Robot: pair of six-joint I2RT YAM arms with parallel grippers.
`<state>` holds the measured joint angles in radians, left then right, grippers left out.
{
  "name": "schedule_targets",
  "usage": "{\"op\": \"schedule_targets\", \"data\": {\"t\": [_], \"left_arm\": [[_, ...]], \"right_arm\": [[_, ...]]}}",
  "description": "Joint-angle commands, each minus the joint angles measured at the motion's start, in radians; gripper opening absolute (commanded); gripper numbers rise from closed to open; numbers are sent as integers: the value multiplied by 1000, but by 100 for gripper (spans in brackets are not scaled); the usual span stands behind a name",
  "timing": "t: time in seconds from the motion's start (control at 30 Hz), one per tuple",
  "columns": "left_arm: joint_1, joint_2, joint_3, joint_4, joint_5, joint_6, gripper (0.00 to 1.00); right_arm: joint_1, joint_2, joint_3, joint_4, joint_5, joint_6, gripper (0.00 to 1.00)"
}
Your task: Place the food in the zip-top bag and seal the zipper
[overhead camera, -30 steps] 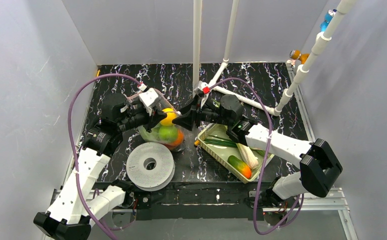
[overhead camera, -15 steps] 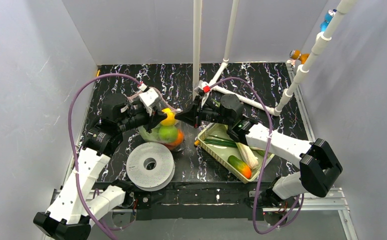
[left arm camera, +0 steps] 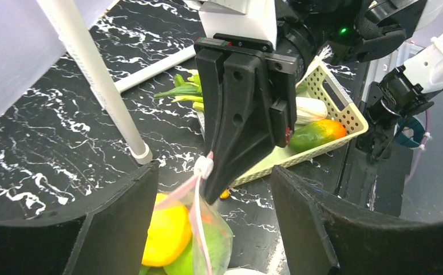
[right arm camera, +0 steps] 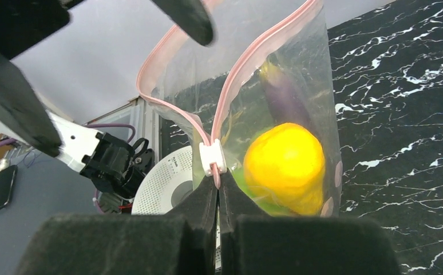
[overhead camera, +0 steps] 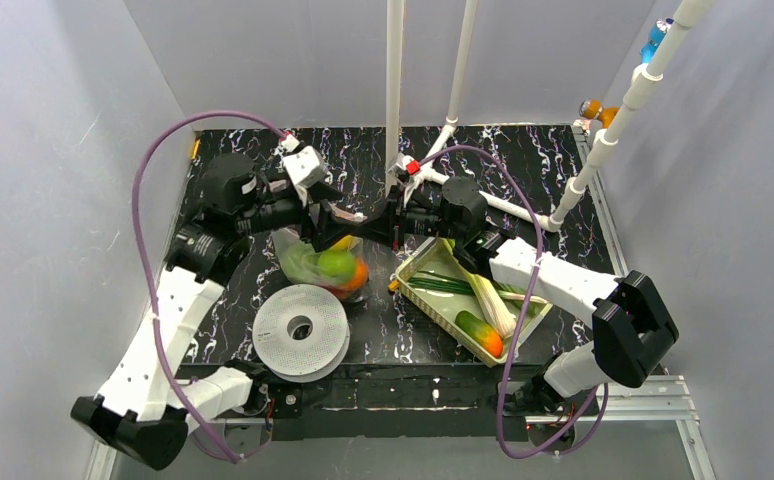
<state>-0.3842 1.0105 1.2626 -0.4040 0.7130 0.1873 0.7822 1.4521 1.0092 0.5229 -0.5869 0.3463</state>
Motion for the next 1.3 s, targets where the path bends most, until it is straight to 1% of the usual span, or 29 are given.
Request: {"op": "schedule_targets", "data": {"t": [0.0, 0.17, 0.23, 0.27, 0.3, 0.37, 0.5, 0.6, 0.77, 0.93, 1.17, 1.2, 1.27], "left_arm": [[-7, 83, 43, 21, 92, 35, 71], [-8, 173, 101, 3, 170, 32, 69], [-8, 189, 103, 4, 195, 26, 62], [-8, 191, 99, 7, 195, 23, 56], [-7, 188, 92, 13, 191, 19, 52], [-7, 174, 68, 26, 186, 13, 47], [-7, 162, 37, 29, 182, 9, 46], [-8, 168, 36, 10, 181, 15, 42], [-7, 175, 39, -24, 167, 41, 40], [-8, 174, 40, -34, 150, 54, 29], [-7, 175, 37, -47, 140, 80, 30], [-7, 177, 38, -48, 142, 79, 29], [-7, 179, 39, -48, 142, 83, 24]], "right_arm": [[-1, -20, 34, 29, -47, 16, 1], [0, -27, 59, -26, -55, -2, 1], [0, -34, 60, -29, -53, -4, 1], [0, -38, 58, -30, -50, -4, 1], [0, -41, 56, -32, -49, -4, 1], [0, -47, 50, -27, -57, -8, 1], [0, -50, 52, -35, -59, -8, 1], [0, -47, 52, -38, -59, -6, 1], [-1, -48, 57, -40, -61, -2, 1], [0, -43, 67, -47, -60, -3, 1], [-1, -32, 79, -48, -64, -1, 1], [-1, -31, 80, -49, -64, -1, 1], [-1, -30, 80, -49, -63, -1, 1]]}}
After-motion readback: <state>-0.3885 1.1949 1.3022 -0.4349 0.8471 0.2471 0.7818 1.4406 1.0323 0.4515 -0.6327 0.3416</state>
